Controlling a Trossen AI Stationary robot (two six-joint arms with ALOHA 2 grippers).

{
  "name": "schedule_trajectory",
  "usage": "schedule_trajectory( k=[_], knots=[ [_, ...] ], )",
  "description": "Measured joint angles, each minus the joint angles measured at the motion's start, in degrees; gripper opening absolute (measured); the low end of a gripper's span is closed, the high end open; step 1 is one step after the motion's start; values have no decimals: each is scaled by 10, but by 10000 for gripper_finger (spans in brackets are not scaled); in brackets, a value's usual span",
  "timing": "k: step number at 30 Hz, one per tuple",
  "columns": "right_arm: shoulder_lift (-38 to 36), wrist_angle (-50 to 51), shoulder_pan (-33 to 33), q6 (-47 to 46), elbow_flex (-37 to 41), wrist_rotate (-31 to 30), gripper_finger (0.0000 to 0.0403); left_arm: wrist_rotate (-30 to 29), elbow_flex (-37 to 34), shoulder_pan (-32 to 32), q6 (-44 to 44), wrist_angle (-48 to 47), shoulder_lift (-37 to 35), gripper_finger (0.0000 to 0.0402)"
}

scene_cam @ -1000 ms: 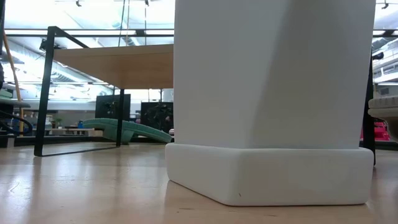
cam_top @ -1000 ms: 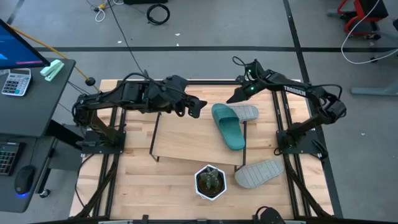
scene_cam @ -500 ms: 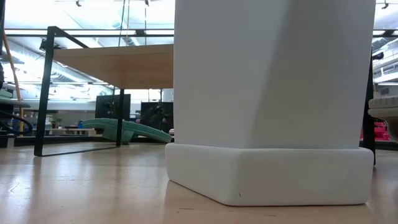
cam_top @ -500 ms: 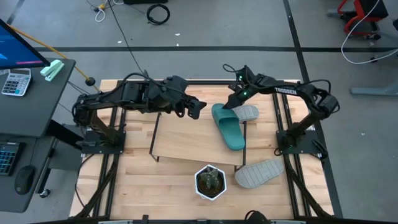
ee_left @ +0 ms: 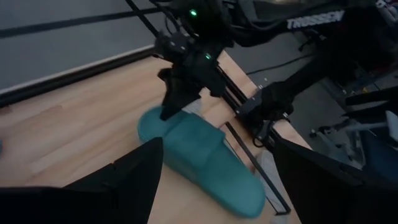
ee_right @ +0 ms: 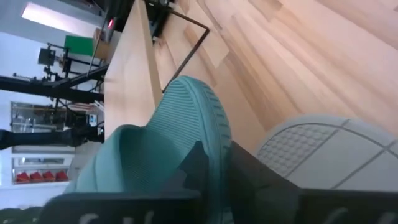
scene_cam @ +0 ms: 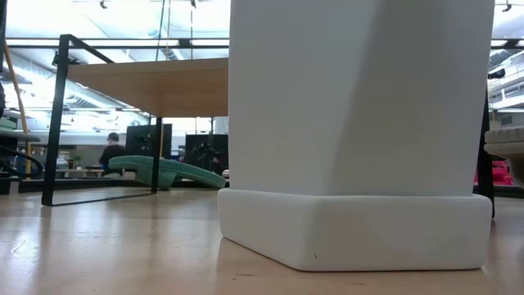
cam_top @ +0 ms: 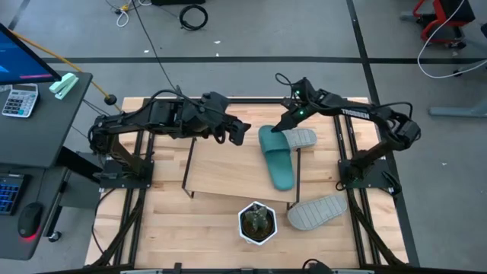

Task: Pick and place slides into the shelf
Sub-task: Put the right green slide on the shelf

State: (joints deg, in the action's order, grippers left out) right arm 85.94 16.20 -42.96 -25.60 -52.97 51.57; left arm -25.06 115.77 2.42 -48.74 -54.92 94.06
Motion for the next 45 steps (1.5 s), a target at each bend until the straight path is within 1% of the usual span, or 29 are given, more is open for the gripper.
schedule_trajectory(
  k=[6, 11, 18, 21, 33, 45],
  knots=[
    [-38, 2, 0, -44, 0, -16, 40, -15, 0, -4, 15, 1, 0, 309],
    [-76, 22, 0, -53, 0, -45, 39, -19, 0, -9, 26, 1, 0, 309],
    [-111, 128, 0, -25, 0, -136, 39, -23, 0, -14, 36, 2, 0, 309],
    [-121, 158, 0, -7, -1, -161, 38, -23, 0, -17, 40, 3, 0, 309],
    [-154, 167, 0, -7, -1, -176, 38, -34, 0, -20, 45, 3, 0, 309],
    [-155, 184, 0, 1, 0, -187, 42, -35, 0, -20, 45, 3, 0, 309]
  ],
)
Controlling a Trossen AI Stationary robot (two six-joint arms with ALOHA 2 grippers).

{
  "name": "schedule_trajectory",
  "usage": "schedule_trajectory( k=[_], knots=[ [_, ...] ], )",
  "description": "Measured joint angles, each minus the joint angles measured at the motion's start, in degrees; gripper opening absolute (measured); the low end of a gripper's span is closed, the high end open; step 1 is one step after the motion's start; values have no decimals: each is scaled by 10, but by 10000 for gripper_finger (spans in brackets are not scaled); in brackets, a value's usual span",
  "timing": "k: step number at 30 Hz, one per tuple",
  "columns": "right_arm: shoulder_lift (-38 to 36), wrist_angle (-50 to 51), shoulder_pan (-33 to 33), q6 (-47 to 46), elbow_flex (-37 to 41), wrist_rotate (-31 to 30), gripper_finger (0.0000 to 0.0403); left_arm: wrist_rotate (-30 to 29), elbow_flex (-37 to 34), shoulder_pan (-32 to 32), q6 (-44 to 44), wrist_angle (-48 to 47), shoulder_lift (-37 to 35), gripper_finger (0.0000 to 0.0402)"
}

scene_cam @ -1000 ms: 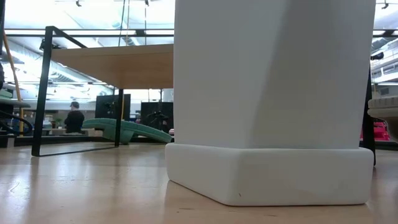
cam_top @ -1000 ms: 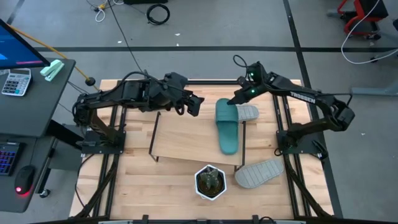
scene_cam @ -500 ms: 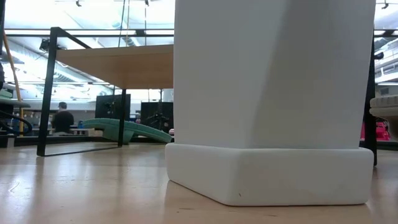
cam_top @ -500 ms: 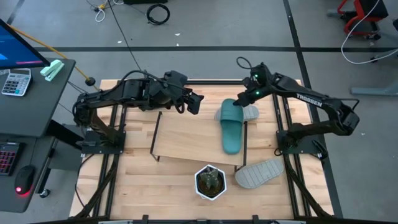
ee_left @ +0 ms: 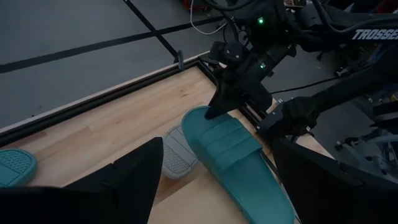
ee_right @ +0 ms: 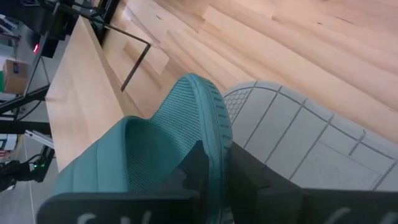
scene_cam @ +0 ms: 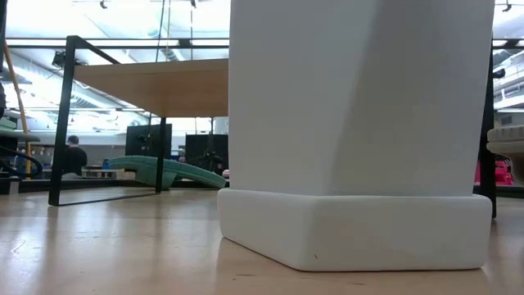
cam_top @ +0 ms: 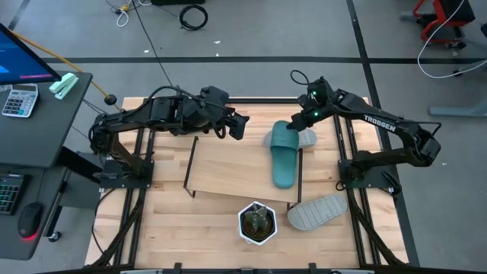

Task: Pick and place slides into the shelf
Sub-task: Put the right green slide on the shelf

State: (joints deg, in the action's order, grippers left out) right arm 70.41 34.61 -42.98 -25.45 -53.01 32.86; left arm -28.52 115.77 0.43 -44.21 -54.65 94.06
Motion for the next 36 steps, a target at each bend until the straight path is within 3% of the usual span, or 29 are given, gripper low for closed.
schedule_trajectory(
  k=[20, 36],
  knots=[
    [0, 32, 4, 21, 0, 35, 154, -8, 0, 0, 1, 0, 0, 309],
    [-23, 31, 4, 17, 0, 58, 209, -10, 0, -6, 14, 0, 0, 309]
  ],
)
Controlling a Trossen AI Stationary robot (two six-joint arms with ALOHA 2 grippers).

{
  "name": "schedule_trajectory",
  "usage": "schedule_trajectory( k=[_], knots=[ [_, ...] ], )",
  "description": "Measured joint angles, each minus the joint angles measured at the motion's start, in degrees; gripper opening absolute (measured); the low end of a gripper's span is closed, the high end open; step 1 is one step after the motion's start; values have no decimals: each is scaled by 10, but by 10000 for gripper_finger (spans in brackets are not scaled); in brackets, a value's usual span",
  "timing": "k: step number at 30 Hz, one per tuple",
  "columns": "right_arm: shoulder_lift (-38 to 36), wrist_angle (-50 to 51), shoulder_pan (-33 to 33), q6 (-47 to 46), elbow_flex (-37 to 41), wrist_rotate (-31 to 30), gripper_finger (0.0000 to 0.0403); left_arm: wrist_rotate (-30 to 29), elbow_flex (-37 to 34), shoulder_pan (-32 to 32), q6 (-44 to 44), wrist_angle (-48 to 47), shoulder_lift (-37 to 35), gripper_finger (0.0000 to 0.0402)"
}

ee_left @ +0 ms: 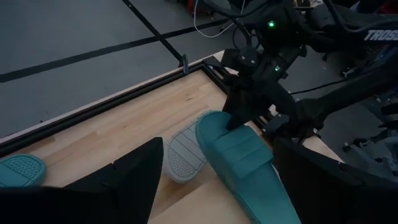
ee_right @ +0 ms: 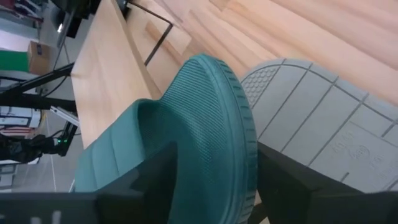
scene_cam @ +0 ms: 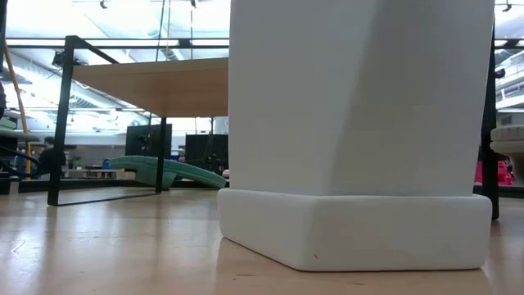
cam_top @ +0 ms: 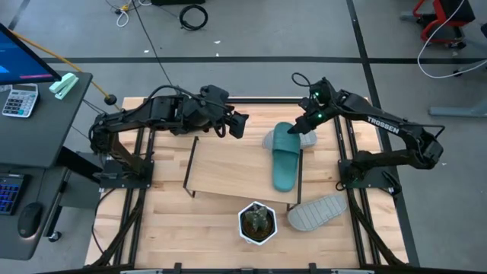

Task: Pick and place slides into the shelf
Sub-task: Put the right green slide on the shelf

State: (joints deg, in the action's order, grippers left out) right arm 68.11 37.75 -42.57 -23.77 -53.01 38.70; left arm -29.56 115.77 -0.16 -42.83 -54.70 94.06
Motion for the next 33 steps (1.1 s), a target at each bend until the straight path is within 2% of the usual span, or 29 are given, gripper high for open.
schedule_trajectory(
  k=[15, 27, 33],
  knots=[
    [-6, 3, 0, 18, -10, 0, 234, 9, 0, -17, 16, 0, 0, 309],
    [-6, 19, 0, 57, -10, 0, 279, 9, 0, -19, 23, 0, 0, 309],
    [-6, 25, 0, 60, -10, -43, 302, 9, 0, -19, 22, 0, 0, 309]
  ],
)
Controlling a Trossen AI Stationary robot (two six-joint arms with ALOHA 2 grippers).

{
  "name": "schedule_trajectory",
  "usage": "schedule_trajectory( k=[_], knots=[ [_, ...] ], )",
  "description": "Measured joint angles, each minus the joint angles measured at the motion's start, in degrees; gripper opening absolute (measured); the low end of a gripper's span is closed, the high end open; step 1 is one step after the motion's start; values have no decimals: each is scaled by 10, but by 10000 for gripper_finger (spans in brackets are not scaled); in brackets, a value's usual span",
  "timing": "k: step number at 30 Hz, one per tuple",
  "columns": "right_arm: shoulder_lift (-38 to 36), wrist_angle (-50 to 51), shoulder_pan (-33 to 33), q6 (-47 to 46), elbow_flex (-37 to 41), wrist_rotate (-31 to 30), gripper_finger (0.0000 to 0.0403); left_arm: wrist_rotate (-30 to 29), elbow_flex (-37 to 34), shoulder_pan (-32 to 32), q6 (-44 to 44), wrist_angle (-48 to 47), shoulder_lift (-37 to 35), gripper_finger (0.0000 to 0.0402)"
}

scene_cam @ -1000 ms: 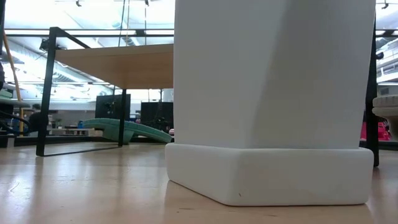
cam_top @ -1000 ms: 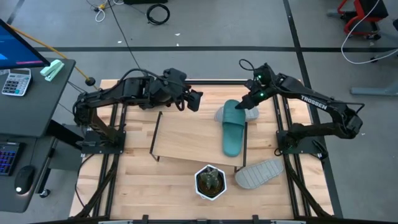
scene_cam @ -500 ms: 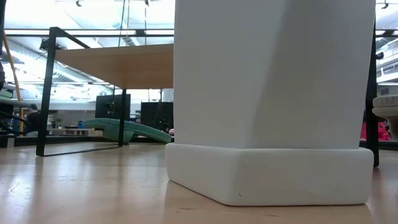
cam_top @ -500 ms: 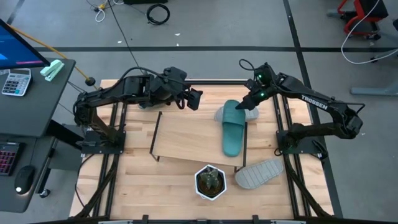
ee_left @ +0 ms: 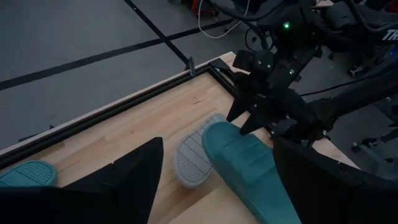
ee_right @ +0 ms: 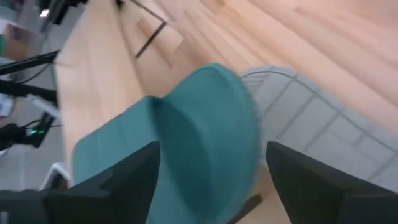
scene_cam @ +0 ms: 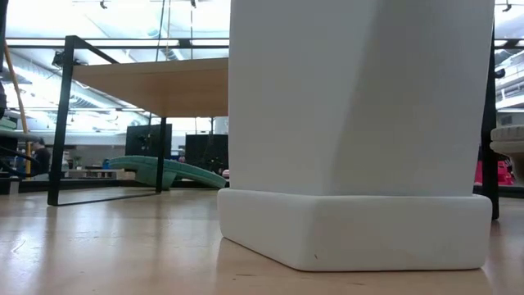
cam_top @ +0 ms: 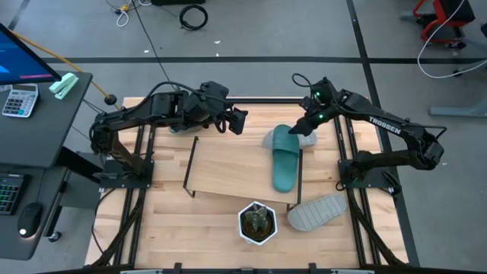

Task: Pick and place slides into the shelf
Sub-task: Put the right green slide on the shelf, then put the green slide on the shelf

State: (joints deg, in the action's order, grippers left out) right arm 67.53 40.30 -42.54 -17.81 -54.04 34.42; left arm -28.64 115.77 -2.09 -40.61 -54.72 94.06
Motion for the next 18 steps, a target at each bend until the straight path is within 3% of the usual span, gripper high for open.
schedule_trajectory(
  k=[14, 18],
  knots=[
    [-1, 2, -1, 14, 0, -29, 302, 1, 0, -15, 11, -27, 0, 309],
    [-2, 17, -2, 21, -13, -27, 302, 30, 0, -39, 8, -42, 0, 309]
  ],
)
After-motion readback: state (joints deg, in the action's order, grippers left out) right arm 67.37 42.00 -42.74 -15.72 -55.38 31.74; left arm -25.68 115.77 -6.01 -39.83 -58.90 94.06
